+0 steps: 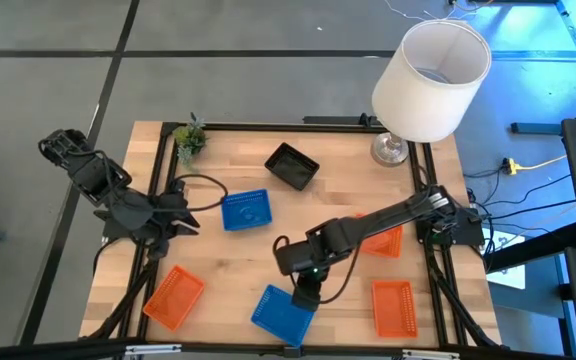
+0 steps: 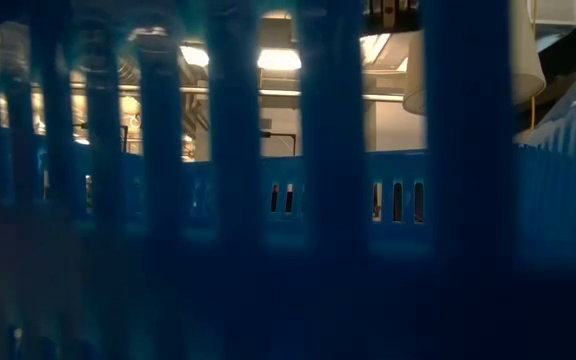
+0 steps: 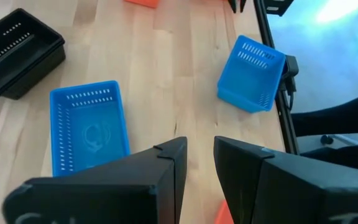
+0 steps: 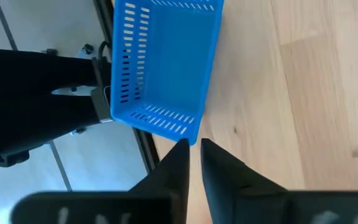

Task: Stack baskets by color
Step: Stack the bottom blue bin on the stacked blue bins

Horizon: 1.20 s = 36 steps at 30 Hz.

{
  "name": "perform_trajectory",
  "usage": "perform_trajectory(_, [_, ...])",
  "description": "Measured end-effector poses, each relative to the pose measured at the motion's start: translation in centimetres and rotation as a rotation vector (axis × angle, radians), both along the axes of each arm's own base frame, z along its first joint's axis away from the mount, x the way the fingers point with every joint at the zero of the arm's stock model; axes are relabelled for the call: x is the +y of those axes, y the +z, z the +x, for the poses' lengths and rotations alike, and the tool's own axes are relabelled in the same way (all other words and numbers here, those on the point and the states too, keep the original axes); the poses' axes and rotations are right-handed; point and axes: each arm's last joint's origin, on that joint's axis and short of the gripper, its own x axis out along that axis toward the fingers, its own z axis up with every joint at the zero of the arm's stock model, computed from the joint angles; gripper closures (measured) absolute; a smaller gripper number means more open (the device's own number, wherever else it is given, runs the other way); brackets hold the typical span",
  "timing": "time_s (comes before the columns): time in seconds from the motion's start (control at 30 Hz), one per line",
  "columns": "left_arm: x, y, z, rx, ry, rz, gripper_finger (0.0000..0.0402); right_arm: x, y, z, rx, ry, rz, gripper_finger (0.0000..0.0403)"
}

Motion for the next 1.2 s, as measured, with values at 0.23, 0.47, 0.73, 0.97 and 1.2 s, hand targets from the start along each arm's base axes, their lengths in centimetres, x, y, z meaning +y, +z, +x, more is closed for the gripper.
perform_trajectory(0.23, [-0.1, 0.0, -0.1, 0.000, -0.007, -0.001, 0.0330, 0.4, -2.3, 0.9, 0.079, -0.050, 0.021, 0.0359])
perform_trajectory(0.47, [-0.1, 0.0, -0.1, 0.004, -0.006, 0.001, 0.0330, 1.0, -4.6, 2.3, 0.084, -0.062, 0.046, 0.0309])
perform_trajectory(0.73, [0.0, -0.1, -0.2, 0.016, -0.006, 0.010, 0.0330, 0.9, -7.3, 3.5, 0.099, -0.133, -0.021, 0.0304])
perform_trajectory(0.97, [0.0, -0.2, -0.2, 0.022, -0.008, 0.018, 0.0330, 1.4, -9.3, 4.7, 0.058, -0.131, -0.001, 0.0304])
perform_trajectory(1.2, [0.0, -0.2, -0.2, 0.022, -0.008, 0.018, 0.0330, 1.5, -11.0, 5.1, 0.057, -0.085, -0.024, 0.0304])
